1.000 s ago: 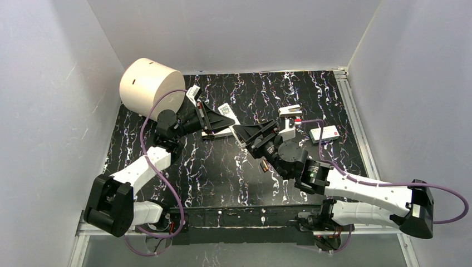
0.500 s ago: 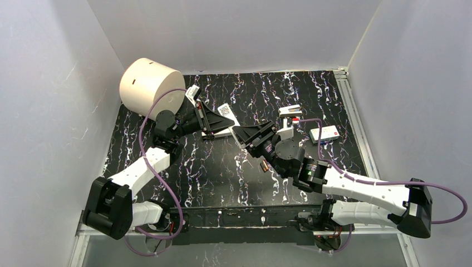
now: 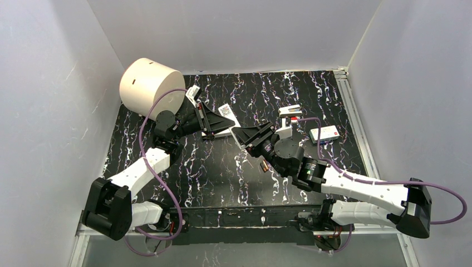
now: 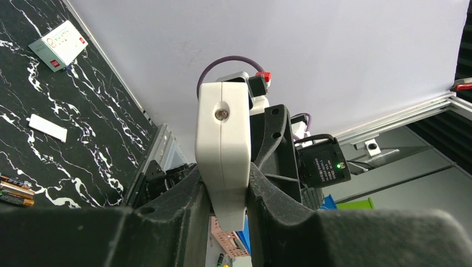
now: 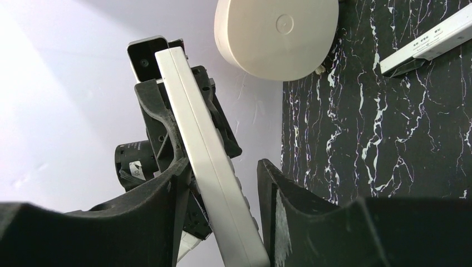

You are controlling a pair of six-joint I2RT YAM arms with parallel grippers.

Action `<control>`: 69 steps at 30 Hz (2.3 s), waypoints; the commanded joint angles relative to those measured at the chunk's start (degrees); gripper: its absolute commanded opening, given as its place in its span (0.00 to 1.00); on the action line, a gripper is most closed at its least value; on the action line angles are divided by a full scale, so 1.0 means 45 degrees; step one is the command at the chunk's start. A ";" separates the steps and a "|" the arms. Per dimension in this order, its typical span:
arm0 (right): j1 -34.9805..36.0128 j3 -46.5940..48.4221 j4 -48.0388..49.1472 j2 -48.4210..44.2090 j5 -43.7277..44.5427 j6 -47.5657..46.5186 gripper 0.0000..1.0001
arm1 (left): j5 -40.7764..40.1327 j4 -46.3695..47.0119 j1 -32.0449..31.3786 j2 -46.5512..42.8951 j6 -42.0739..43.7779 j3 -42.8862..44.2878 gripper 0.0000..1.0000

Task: Load the batteries into the remote control
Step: Load the battery into the remote control.

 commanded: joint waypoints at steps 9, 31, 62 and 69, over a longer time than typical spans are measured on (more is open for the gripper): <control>-0.0084 0.0100 0.0832 -0.0262 0.0139 -0.0889 0.30 | -0.0363 0.0500 -0.0105 0.0004 -0.1099 0.0368 0.00; -0.0269 -0.0223 0.2231 -0.0547 -0.0138 -0.3549 0.78 | -0.0327 -0.0919 -0.0080 -0.0198 -0.1799 0.0527 0.00; -0.0650 -0.1240 0.1866 -0.1717 -0.2282 -0.5331 0.46 | 0.0062 -0.1215 -0.0058 -0.0281 -0.0755 0.0908 0.00; -0.0660 -0.0406 -0.1601 -0.3166 -0.0475 -0.6716 0.73 | -0.0677 -0.6730 -0.0052 -0.1653 0.4638 0.0895 0.00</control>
